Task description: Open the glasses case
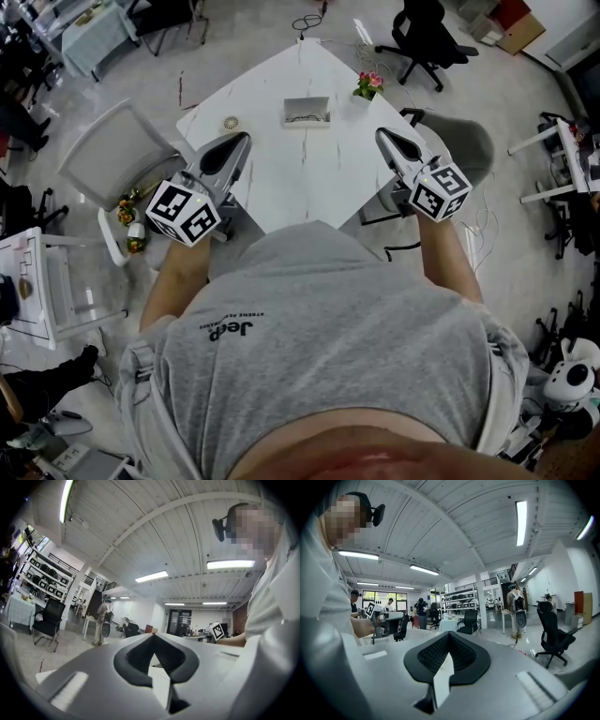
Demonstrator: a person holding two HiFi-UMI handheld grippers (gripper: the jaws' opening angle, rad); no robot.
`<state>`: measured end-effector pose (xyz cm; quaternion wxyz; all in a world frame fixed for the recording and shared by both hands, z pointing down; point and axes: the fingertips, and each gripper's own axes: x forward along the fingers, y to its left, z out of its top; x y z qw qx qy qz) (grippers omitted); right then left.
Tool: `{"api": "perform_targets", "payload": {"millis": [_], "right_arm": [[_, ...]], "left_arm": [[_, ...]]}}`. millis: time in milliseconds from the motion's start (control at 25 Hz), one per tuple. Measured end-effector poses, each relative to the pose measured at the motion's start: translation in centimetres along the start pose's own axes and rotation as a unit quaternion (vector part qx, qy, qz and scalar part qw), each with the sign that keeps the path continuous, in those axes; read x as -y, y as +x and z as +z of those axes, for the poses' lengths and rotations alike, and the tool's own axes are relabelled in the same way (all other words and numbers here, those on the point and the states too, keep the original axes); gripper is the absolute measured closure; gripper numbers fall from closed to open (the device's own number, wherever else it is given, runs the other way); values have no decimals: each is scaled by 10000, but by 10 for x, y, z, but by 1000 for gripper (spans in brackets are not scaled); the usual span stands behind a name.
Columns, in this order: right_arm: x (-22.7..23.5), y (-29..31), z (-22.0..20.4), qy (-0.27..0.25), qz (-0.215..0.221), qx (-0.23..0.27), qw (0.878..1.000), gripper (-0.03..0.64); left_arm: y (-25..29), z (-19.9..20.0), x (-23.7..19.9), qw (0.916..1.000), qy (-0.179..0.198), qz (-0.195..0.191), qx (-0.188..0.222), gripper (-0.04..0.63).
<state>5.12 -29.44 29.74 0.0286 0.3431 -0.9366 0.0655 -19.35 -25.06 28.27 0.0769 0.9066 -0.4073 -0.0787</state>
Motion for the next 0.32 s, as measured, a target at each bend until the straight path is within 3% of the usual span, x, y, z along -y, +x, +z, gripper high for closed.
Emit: {"api": "perform_targets", "payload": {"millis": [320], "right_arm": [[-2, -2, -2, -23, -26, -4, 10000, 615]], "left_arm": [[-3, -2, 3, 10000, -3, -48, 12, 540]]}}
